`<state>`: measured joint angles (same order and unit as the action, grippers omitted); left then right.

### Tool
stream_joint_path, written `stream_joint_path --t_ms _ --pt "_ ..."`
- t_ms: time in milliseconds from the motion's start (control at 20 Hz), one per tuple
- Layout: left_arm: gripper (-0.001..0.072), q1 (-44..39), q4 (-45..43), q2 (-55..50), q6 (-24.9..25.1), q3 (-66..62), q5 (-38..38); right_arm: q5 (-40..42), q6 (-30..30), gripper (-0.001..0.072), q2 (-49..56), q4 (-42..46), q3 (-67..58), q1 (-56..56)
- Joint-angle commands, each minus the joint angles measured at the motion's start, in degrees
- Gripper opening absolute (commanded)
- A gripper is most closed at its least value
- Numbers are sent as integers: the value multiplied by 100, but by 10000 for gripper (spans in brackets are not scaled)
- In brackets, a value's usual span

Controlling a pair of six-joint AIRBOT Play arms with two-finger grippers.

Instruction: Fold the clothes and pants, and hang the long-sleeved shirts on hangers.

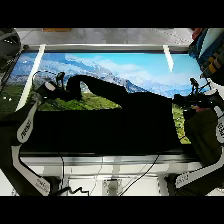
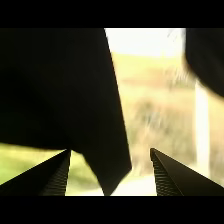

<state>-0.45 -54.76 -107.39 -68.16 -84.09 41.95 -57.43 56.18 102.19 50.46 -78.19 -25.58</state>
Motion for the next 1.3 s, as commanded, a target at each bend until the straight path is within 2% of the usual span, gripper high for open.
stream_joint_path --t_ms 0,50,100,150,250,550,800,950,1100,1150,1250 --pt "443 -306 -9 -157 -11 2 -1217 7 4 14 -4 -31 -2 2" --pt "205 -313 -9 -129 -61 -2 -1360 4 4 14 -4 -31 -2 2" --pt "38 -306 -37 -79 -59 -4 -1458 4 2 13 -4 -28 -2 2" --pt "9 -278 -173 -9 -48 -7 -1530 7 2 13 -4 -28 -2 2" --pt "8 -186 -734 227 -48 -7 -1556 9 2 14 -4 -28 -2 2" --pt "7 396 -3370 1624 -46 -7 -1871 326 4 14 -7 -151 -2 4" --pt "8 1104 -3613 2389 -46 -7 -2527 643 7 13 -79 -713 -2 2" --pt "8 1373 -3613 2413 -44 -4 -2450 841 9 13 -260 -704 -2 2" --pt "8 1504 -3628 2260 -39 -2 -1996 949 28 13 -361 -699 -2 2" --pt "9 1541 -3707 2179 -9 2 -1624 942 28 13 -361 -691 0 2" --pt "9 1611 -3971 1980 398 7 -667 940 28 13 -361 -662 -2 2"
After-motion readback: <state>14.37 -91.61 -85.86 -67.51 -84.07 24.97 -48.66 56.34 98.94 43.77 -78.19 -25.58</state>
